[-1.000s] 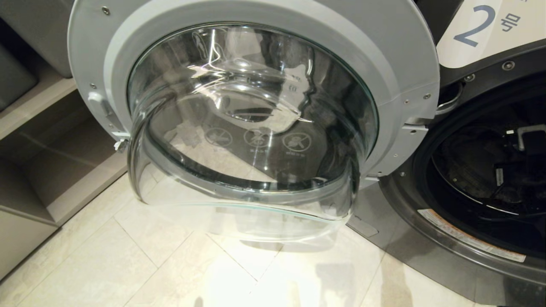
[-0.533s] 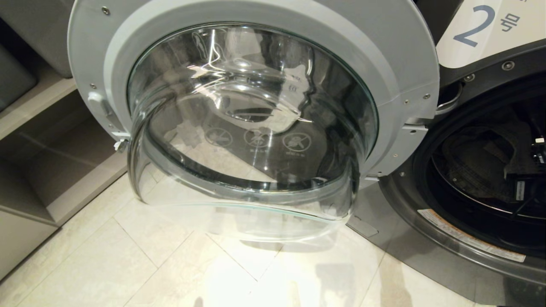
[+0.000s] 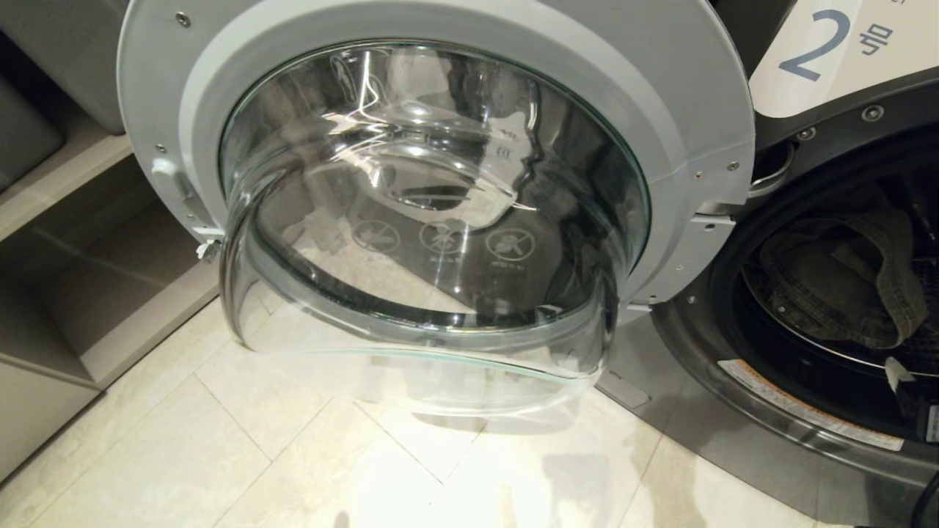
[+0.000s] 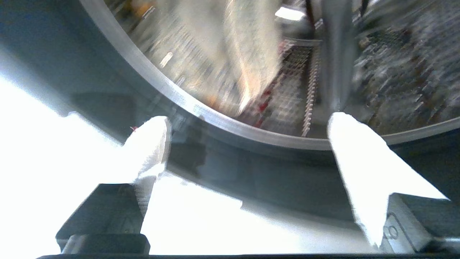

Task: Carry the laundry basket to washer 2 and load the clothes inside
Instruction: Place the clothes into the washing machine, then close the washing machine door with the left hand

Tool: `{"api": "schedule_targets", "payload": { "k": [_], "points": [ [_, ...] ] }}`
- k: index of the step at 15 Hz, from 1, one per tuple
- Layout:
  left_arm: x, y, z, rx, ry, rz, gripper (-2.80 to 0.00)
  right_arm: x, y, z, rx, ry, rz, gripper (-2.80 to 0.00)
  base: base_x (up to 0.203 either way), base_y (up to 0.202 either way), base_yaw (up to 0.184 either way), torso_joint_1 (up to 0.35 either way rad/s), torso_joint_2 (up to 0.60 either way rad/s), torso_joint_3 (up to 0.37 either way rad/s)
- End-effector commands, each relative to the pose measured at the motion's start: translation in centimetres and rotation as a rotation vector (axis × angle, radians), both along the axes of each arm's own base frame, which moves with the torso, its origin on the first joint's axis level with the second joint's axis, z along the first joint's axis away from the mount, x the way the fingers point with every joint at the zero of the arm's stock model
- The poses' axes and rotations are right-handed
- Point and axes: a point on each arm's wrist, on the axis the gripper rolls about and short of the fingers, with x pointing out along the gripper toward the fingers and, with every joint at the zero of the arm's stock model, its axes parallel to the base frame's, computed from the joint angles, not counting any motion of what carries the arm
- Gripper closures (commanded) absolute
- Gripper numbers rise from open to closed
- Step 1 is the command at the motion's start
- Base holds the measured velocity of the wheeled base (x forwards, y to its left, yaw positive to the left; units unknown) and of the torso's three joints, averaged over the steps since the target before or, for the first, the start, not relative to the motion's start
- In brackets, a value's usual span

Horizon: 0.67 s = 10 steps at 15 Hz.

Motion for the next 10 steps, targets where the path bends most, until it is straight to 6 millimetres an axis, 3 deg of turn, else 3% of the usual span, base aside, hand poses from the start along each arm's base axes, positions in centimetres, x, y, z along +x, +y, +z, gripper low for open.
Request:
{"api": "schedule_targets", "payload": {
  "k": [1,4,10],
  "points": [
    [0.3,0.0,-1.1,0.0,0.039,0.0,0.0,-3.6,1.0,0.5,-0.001,-0.084,0.025,0.0,0.0,0.0,0.0,0.0,0.0,0.0],
    [0.3,0.0,-1.1,-0.001,0.039,0.001,0.0,-6.4,2.4,0.3,0.021,-0.097,0.135,0.0,0.0,0.0,0.0,0.0,0.0,0.0],
    [0.3,0.0,-1.1,-0.001,0.039,0.001,0.0,-12.9,3.3,-5.1,0.16,0.201,0.274,0.0,0.0,0.0,0.0,0.0,0.0,0.0]
  ]
}}
